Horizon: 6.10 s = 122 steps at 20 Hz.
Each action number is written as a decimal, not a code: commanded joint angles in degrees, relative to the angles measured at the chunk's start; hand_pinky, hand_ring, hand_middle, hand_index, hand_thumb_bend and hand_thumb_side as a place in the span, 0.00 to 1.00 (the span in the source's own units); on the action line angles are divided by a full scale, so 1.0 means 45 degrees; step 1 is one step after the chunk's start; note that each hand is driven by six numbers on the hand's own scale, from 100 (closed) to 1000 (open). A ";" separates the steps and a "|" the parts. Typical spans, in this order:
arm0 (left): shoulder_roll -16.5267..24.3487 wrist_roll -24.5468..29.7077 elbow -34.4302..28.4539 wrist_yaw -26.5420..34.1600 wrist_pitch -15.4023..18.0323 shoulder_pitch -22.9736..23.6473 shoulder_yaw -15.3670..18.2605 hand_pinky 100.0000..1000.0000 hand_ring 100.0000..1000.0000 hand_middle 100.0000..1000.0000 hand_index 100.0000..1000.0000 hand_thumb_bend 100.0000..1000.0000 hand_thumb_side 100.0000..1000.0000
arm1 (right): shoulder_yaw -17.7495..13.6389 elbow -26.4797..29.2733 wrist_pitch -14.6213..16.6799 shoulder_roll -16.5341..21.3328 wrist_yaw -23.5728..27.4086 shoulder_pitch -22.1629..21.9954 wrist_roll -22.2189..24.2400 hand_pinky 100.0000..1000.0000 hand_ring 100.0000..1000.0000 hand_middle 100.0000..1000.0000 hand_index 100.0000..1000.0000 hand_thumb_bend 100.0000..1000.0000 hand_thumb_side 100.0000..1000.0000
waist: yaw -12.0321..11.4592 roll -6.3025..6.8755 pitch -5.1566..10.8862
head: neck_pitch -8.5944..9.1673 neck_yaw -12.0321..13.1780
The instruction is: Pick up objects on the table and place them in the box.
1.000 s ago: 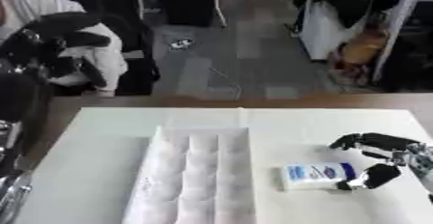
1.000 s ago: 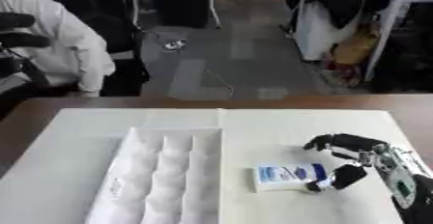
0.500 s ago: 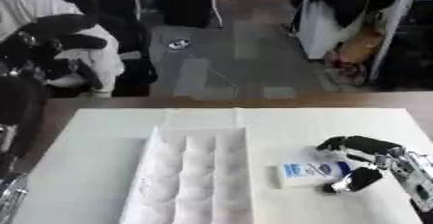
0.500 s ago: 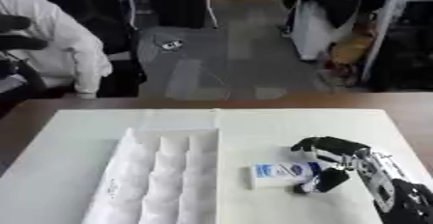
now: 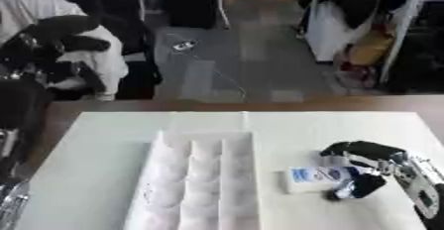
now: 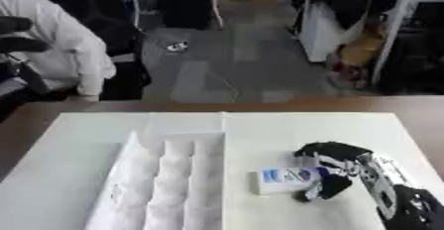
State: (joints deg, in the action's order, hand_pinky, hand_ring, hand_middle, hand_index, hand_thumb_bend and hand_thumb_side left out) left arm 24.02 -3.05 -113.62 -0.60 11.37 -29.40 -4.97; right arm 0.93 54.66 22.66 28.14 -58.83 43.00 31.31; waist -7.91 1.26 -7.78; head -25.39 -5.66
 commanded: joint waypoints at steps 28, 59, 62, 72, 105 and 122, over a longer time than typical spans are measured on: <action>0.0139 0.0034 -0.0216 0.0003 0.0025 -0.0218 0.0029 0.36 0.67 0.78 0.82 0.50 0.90 | 0.0067 0.0038 -0.0579 -0.0237 -0.0782 -0.0040 -0.2606 0.00 0.10 0.09 0.16 0.24 0.51 | 0.0012 -0.0011 0.0124 | 0.0148 -0.0105; 0.0117 0.0042 -0.0216 0.0046 0.0112 -0.0309 -0.0004 0.37 0.67 0.78 0.82 0.50 0.90 | 0.0801 0.2827 0.0094 -0.0196 0.0476 0.0189 -0.8712 0.00 0.00 0.00 0.00 0.19 0.58 | -0.0064 -0.0050 0.0145 | 0.0131 -0.0188; 0.0078 0.0029 -0.0216 0.0065 0.0134 -0.0378 -0.0006 0.37 0.67 0.78 0.82 0.50 0.90 | 0.1015 0.3095 0.0254 -0.0147 0.0783 0.0326 -0.8549 0.00 0.00 0.00 0.00 0.18 0.59 | -0.0115 -0.0066 0.0137 | 0.0145 -0.0227; -0.0154 -0.0064 -0.0216 0.0072 0.0208 -0.0763 0.0019 0.38 0.68 0.78 0.83 0.49 0.90 | 0.1627 0.3343 0.1305 -0.0327 0.1311 0.0935 -0.8808 0.00 0.00 0.00 0.00 0.14 0.61 | -0.0359 -0.0116 0.0034 | 0.0325 -0.0392; -0.1225 0.0786 -0.0216 0.0011 -0.0188 -0.2048 -0.0463 0.37 0.68 0.78 0.83 0.50 0.92 | 0.3054 0.2551 0.4965 -0.2010 0.3955 0.2698 -0.8539 0.00 0.00 0.00 0.00 0.13 0.65 | -0.1303 -0.0177 -0.0567 | -0.0707 -0.1283; -0.1253 0.0897 -0.0216 -0.0214 -0.0286 -0.2084 -0.0491 0.37 0.68 0.78 0.83 0.50 0.92 | 0.3425 0.2328 0.6211 -0.2433 0.6624 0.2510 -0.4414 0.58 0.77 0.83 0.94 0.51 1.00 | -0.1331 -0.0218 -0.0580 | -0.1190 -0.1079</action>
State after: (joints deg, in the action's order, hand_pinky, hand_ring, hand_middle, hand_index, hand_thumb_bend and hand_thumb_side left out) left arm 17.99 0.75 -113.64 -1.31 10.05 -37.49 -7.39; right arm 16.53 64.41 50.39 17.05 -29.65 53.55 10.13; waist -13.82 0.22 -11.35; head -30.59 -10.86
